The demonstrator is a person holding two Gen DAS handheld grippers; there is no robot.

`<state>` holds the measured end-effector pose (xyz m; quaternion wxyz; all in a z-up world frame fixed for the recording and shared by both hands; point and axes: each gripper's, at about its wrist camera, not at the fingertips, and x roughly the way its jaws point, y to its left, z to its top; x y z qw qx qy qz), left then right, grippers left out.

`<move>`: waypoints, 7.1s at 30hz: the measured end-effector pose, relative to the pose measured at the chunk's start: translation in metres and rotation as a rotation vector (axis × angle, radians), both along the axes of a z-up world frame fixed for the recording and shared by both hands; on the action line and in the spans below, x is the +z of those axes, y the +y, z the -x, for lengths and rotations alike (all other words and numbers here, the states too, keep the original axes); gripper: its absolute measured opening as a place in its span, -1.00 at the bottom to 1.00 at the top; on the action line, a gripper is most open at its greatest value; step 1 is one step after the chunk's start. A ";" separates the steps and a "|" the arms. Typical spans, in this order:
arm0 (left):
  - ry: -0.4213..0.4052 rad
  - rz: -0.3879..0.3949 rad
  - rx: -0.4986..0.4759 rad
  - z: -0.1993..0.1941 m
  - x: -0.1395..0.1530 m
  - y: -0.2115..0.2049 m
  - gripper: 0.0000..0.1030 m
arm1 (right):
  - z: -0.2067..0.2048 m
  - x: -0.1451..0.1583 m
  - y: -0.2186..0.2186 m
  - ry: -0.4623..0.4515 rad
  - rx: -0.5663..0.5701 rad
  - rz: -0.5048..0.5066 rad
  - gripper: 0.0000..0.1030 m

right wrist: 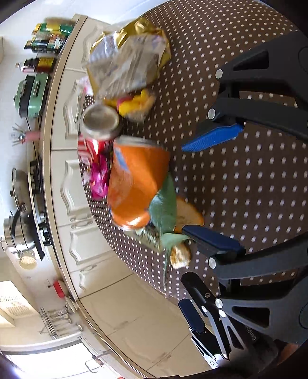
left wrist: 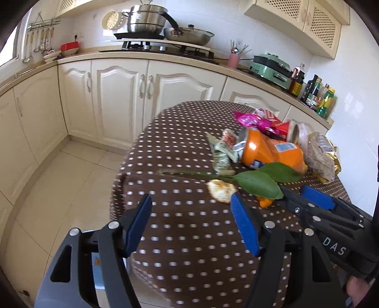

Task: Collect trash
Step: 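Grasp the tangerine with the leafy stem using the right tool, then grasp the small tangerine peel with the left tool, then carry tangerine and peel over the blue bucket and open both tools, then move both open tools back over the table, then grasp the orange Fanta can with the right tool and lift it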

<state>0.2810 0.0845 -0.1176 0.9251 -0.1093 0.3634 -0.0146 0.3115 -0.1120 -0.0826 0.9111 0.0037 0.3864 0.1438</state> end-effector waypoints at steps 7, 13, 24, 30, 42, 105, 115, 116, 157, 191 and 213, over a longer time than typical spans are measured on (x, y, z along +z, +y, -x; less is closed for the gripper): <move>0.007 0.003 0.002 0.000 -0.004 0.016 0.31 | -0.009 0.001 0.012 0.028 0.023 -0.022 0.25; -0.004 0.000 0.008 0.004 -0.004 0.025 0.31 | -0.005 -0.001 0.016 0.024 0.020 -0.078 0.25; -0.023 -0.003 0.059 0.010 0.002 0.040 0.31 | 0.004 0.003 0.028 0.013 0.007 -0.081 0.25; -0.027 -0.009 0.060 0.010 0.002 0.045 0.31 | -0.024 -0.010 0.034 0.076 0.007 -0.118 0.24; 0.007 0.014 -0.101 -0.012 0.002 0.003 0.31 | -0.006 0.009 0.010 -0.082 -0.059 -0.130 -0.66; 0.314 0.149 0.440 0.054 -0.161 0.261 -0.01 | 0.017 -0.132 0.307 0.025 0.455 0.068 -0.66; 0.339 0.139 0.465 0.061 -0.169 0.268 0.01 | 0.013 -0.142 0.315 0.062 0.467 0.059 -0.66; 0.338 0.139 0.466 0.063 -0.169 0.269 0.01 | 0.013 -0.142 0.315 0.066 0.469 0.056 -0.66; -0.037 -0.046 0.053 0.048 0.035 0.060 0.09 | 0.052 0.043 0.059 -0.257 0.082 -0.084 -0.14; 0.105 -0.036 -0.014 -0.039 0.013 -0.012 0.13 | -0.026 0.000 0.025 -0.266 -0.023 0.604 0.05; 0.142 -0.041 -0.028 -0.087 -0.002 -0.022 0.13 | -0.058 -0.014 0.043 -0.310 0.036 0.716 0.05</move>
